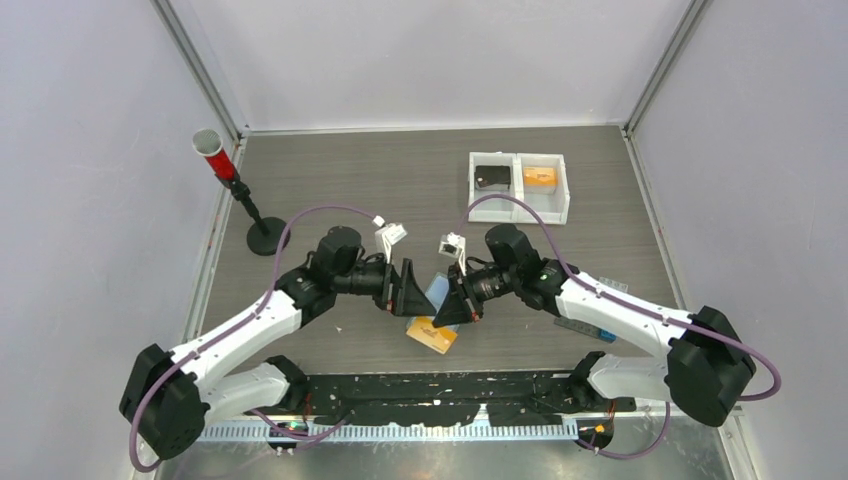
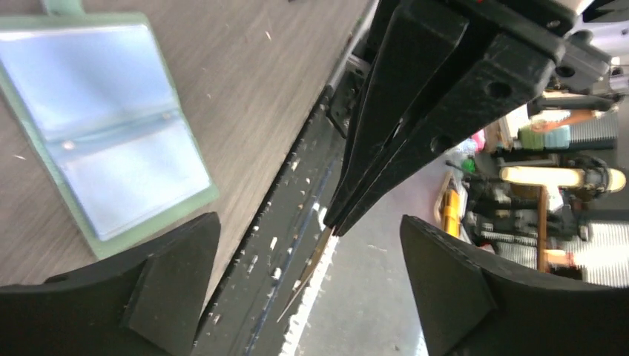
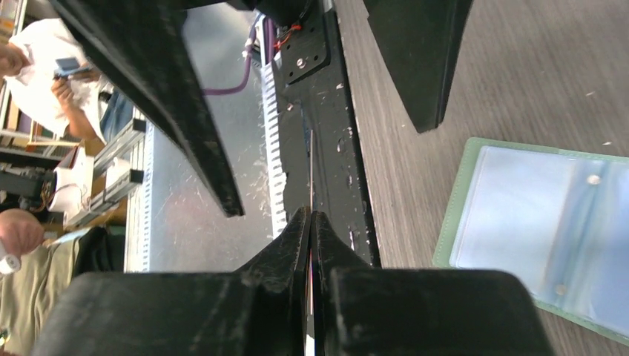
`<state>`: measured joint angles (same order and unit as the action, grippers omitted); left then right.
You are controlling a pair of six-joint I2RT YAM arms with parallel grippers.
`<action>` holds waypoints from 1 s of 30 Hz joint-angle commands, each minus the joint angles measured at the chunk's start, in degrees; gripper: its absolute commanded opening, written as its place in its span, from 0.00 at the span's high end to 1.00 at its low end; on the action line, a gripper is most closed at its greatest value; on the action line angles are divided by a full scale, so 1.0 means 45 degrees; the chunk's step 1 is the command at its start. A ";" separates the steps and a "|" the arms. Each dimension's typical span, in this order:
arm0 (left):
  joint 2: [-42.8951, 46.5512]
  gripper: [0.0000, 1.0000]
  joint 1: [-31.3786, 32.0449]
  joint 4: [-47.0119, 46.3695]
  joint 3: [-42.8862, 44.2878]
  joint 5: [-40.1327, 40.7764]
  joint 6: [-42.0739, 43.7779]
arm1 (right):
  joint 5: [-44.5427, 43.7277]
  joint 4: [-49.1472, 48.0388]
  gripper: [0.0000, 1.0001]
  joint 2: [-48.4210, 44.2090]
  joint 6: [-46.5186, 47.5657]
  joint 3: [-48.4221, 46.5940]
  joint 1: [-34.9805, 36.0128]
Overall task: Take the credit cards out of the card holder
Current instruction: Place the credit card in the storage box.
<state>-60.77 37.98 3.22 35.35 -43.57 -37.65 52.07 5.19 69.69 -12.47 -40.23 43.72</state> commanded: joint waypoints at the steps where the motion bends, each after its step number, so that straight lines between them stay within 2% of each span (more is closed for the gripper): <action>1: 0.0754 0.01 -0.0038 0.2438 0.1264 0.1672 0.1264 | -0.1125 -0.0761 0.95 -0.0561 -0.0905 -0.0390 -0.0285; 4: 0.1163 0.01 -0.0038 0.3624 0.1797 0.2776 0.1756 | -0.1528 -0.0800 0.95 -0.0550 -0.1139 -0.0388 -0.0619; 8: 0.2043 0.01 -0.0035 0.5167 0.2349 0.5231 0.2275 | -0.2191 -0.0950 0.95 -0.0394 -0.1535 -0.0337 -0.1319; 13: 0.3766 0.01 -0.0033 0.6298 0.2421 0.7971 0.2658 | -0.4286 -0.1773 0.95 -0.0293 -0.2640 -0.0171 -0.2377; 19: 0.6237 0.01 -0.0033 0.6735 0.1472 1.0197 0.2876 | -0.8392 -0.4402 0.95 -0.0302 -0.5036 0.0323 -0.3591; 22: 0.7157 0.01 -0.0023 0.7061 0.1113 1.0801 0.2909 | -1.1276 -0.5814 0.95 -0.0282 -0.6275 0.0433 -0.3839; 30: 0.8047 0.01 -0.0039 0.8651 0.1516 1.0865 0.2985 | -1.8376 -0.8074 0.95 0.0362 -0.8497 0.0547 -0.4000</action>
<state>-25.69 37.98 37.67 40.23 3.33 -25.96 -9.02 -21.96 69.82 -42.94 -38.02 26.13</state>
